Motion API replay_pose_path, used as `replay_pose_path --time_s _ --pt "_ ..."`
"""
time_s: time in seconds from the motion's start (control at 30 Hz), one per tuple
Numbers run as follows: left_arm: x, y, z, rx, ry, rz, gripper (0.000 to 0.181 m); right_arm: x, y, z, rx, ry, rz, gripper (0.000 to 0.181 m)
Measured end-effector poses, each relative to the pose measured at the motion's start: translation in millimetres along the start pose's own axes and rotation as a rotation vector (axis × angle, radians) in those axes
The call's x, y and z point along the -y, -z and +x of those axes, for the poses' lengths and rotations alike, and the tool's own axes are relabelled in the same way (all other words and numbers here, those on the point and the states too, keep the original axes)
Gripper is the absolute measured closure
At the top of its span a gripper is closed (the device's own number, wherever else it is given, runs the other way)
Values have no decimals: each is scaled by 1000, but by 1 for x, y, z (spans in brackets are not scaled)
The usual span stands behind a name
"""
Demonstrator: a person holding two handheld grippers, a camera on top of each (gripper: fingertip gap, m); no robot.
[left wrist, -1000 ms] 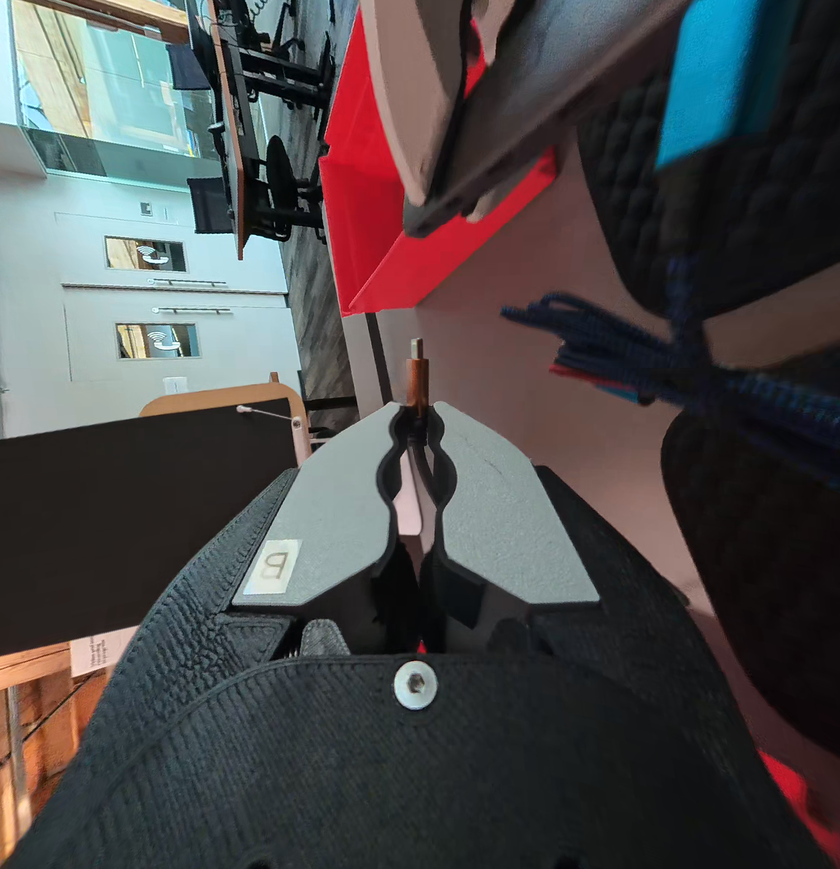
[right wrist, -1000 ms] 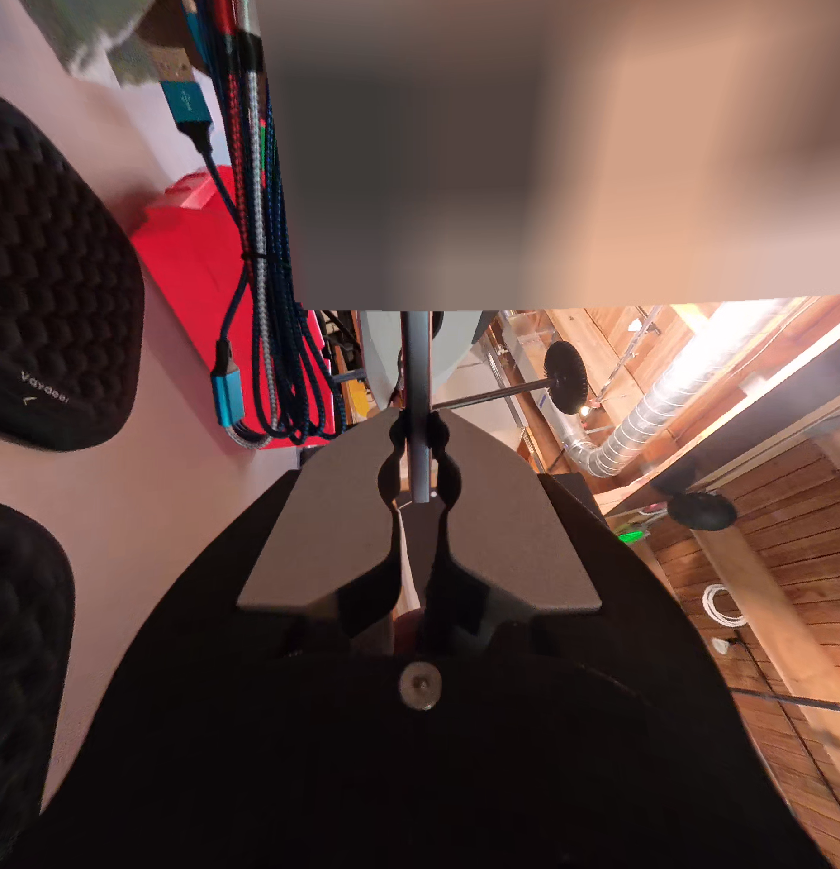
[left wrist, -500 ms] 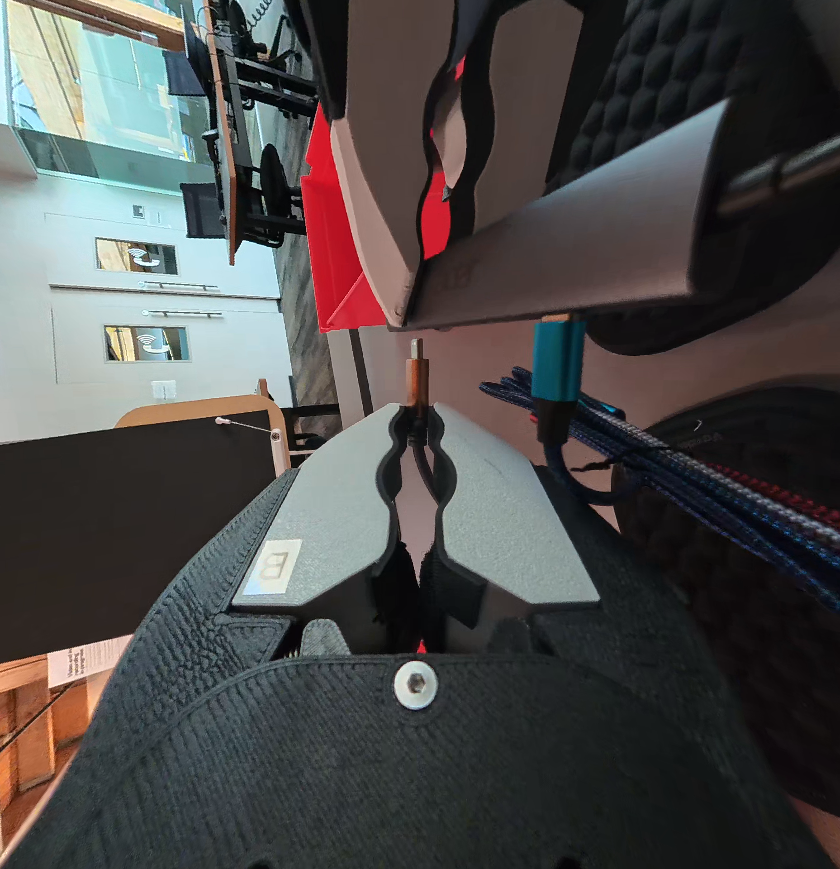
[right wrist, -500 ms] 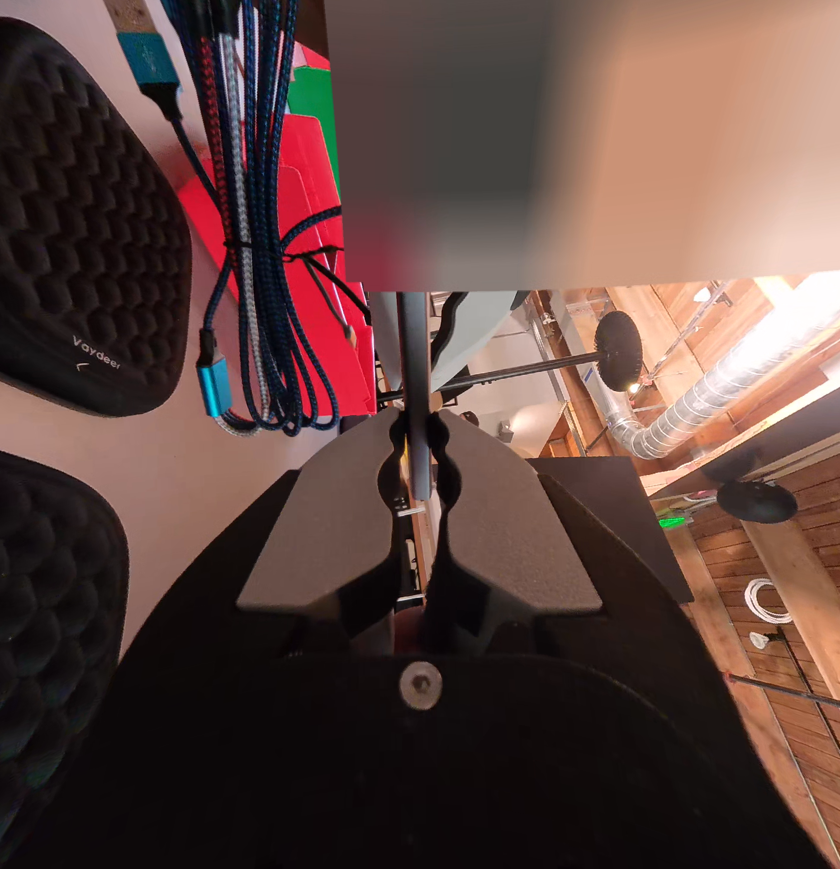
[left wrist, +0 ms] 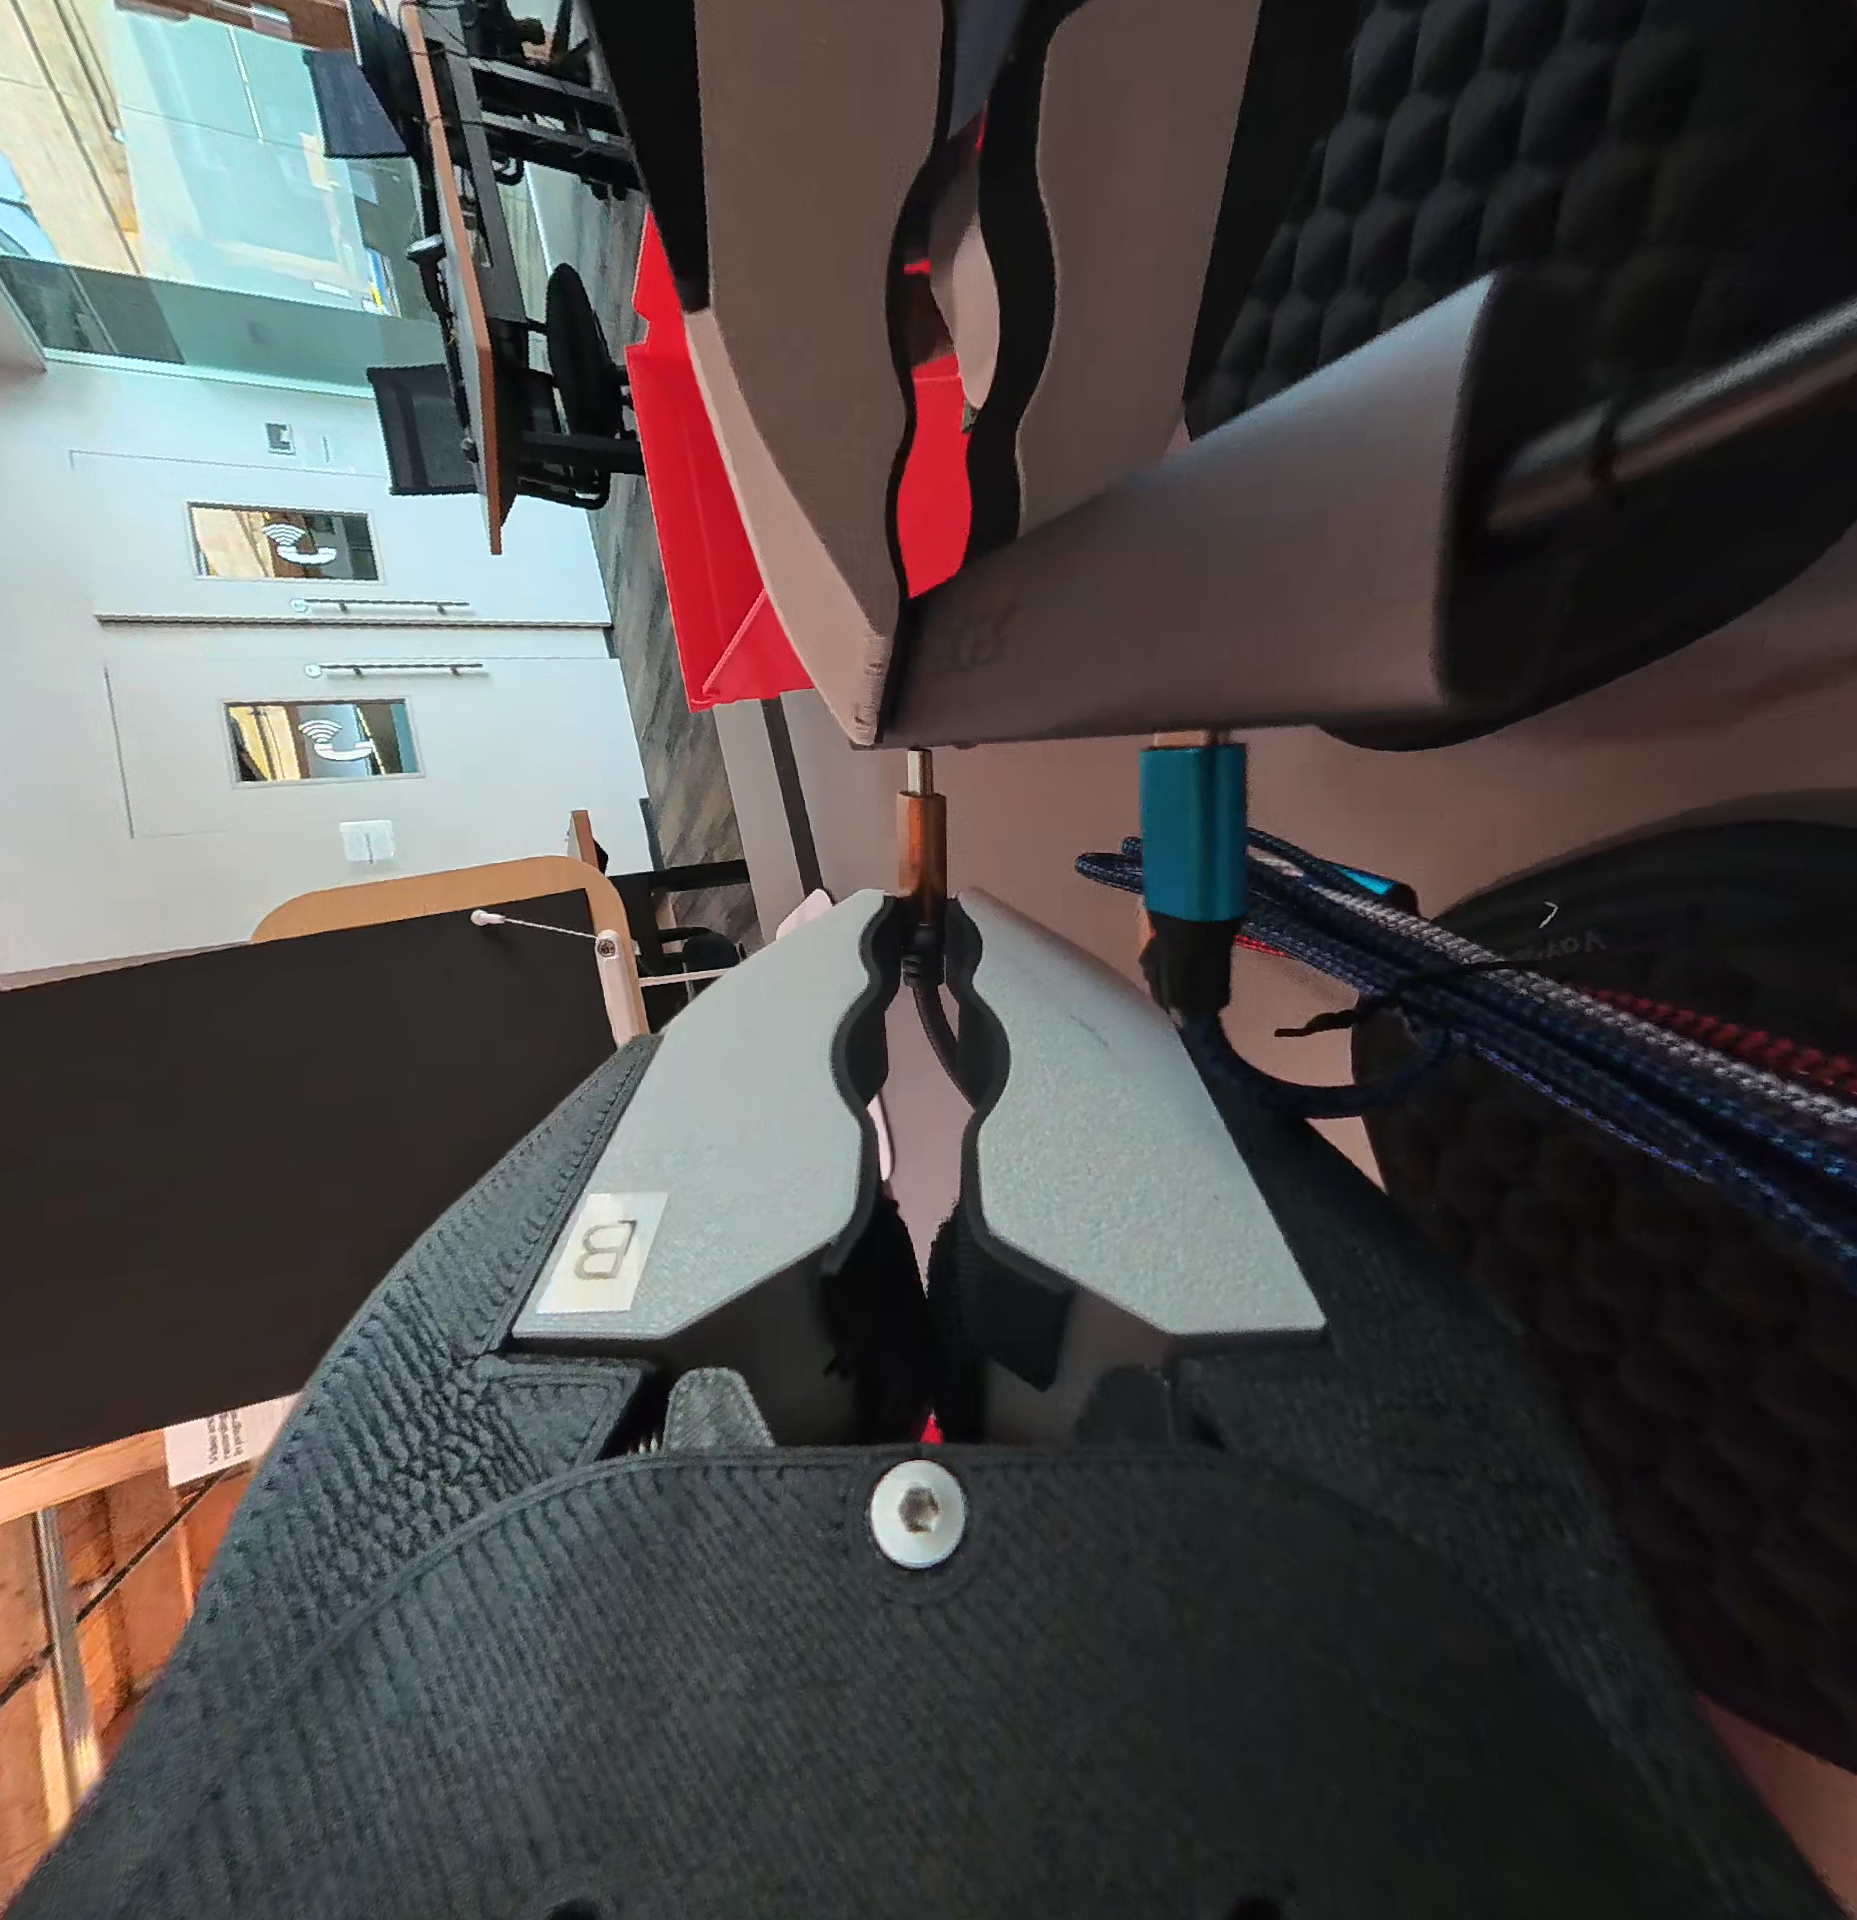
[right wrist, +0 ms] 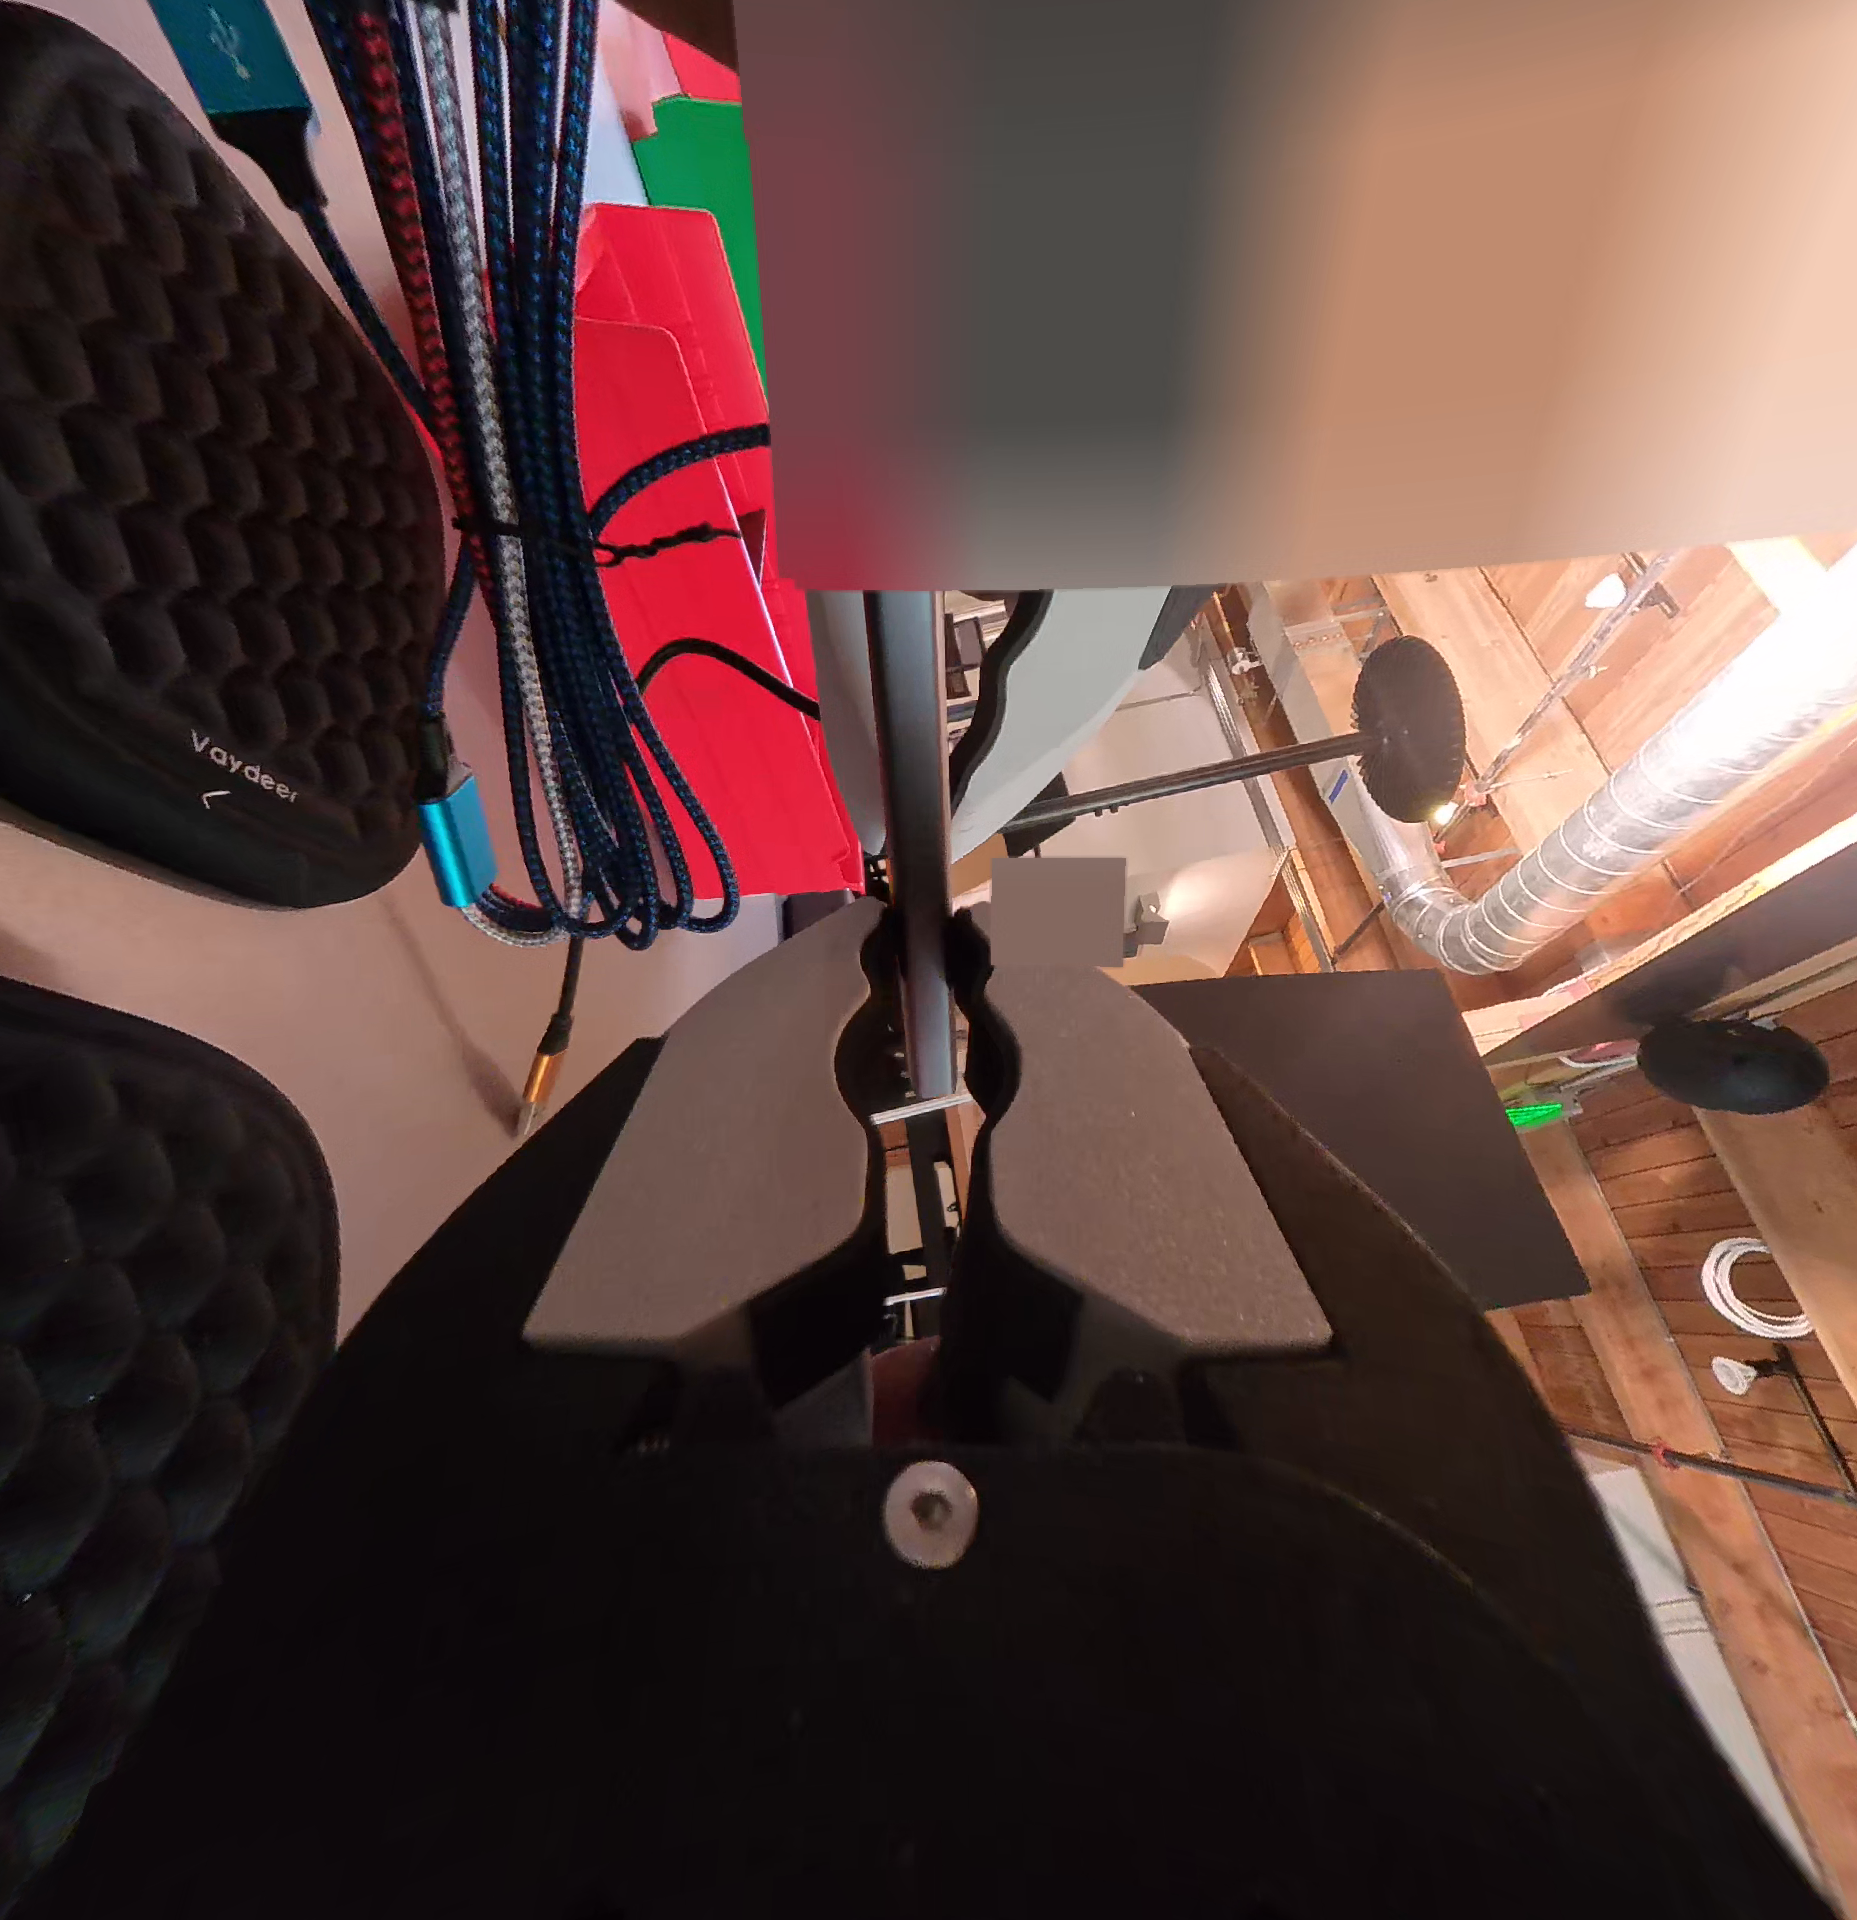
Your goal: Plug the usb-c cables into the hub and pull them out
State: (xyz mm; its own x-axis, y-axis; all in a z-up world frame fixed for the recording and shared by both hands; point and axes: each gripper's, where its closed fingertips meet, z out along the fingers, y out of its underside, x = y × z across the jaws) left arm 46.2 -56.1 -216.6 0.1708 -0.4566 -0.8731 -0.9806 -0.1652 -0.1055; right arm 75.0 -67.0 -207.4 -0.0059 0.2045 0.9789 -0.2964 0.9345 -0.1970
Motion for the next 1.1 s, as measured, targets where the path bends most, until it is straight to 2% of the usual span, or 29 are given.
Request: replay_pose_path --time_s 0.47,1.1 --pt "-2 -5 9 -48 -2 -19 175 -4 -1 -9 18 -46 -7 172" --pt "0 -6 6 34 -54 -54 177 -8 -1 -10 21 -141 -2 172"
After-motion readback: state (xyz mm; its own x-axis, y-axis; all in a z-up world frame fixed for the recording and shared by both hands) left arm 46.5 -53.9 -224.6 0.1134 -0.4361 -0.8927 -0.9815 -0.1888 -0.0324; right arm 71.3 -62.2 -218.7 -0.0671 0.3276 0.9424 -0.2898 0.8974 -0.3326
